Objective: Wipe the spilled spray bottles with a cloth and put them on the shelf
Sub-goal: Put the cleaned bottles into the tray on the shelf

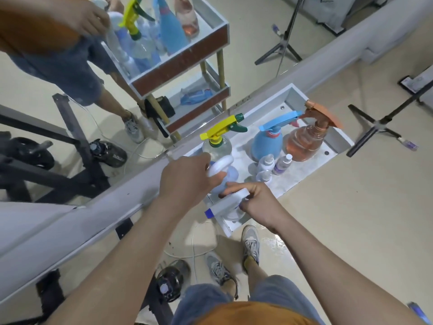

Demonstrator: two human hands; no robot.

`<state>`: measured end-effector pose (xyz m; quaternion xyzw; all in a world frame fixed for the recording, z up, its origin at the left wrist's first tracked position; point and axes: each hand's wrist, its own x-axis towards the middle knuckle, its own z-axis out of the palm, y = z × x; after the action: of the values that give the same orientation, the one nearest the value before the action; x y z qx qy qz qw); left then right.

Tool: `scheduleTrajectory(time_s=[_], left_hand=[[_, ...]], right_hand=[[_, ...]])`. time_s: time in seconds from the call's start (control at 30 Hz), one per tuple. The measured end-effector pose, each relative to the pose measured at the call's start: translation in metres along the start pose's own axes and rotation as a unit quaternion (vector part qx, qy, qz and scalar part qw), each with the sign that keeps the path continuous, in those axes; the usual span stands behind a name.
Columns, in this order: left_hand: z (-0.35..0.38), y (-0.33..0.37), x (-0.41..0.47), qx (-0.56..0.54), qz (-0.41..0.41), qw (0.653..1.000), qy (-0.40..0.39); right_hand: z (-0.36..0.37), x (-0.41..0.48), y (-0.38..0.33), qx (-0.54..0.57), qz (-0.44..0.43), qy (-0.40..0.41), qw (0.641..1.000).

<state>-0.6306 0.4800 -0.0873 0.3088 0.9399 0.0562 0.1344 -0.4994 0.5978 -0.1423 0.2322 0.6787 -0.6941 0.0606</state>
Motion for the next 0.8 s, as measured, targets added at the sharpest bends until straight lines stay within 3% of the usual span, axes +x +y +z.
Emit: scheduleTrajectory(time_s=[0.17, 0.37, 0.47, 0.6, 0.7, 0.8], left_hand=[[-0.001, -0.004, -0.005, -0.095, -0.015, 0.995, -0.009], [-0.003, -0.023, -0.002, -0.173, -0.006, 0.979, -0.109], [-0.007, -0.031, -0.001, -0.195, 0.001, 0.972, -0.129], [-0.019, -0.04, 0.005, -0.334, -0.047, 0.931, -0.144], [-0.02, -0.053, 0.022, -0.307, -0.081, 0.947, -0.037], [-0.006, -0.055, 0.039, -0.232, -0.067, 0.967, -0.076]], right_hand=[[0.005, -0.012, 0.018, -0.041, -0.019, 0.033, 0.998], [0.015, -0.016, 0.034, -0.143, -0.058, 0.052, 0.987], [0.015, -0.011, 0.034, -0.189, -0.088, 0.015, 0.978], [0.003, -0.005, 0.027, -0.235, -0.017, -0.063, 0.97], [-0.029, -0.009, -0.001, -0.343, 0.021, -0.118, 0.932], [-0.058, -0.006, -0.061, -0.36, -0.029, -0.037, 0.932]])
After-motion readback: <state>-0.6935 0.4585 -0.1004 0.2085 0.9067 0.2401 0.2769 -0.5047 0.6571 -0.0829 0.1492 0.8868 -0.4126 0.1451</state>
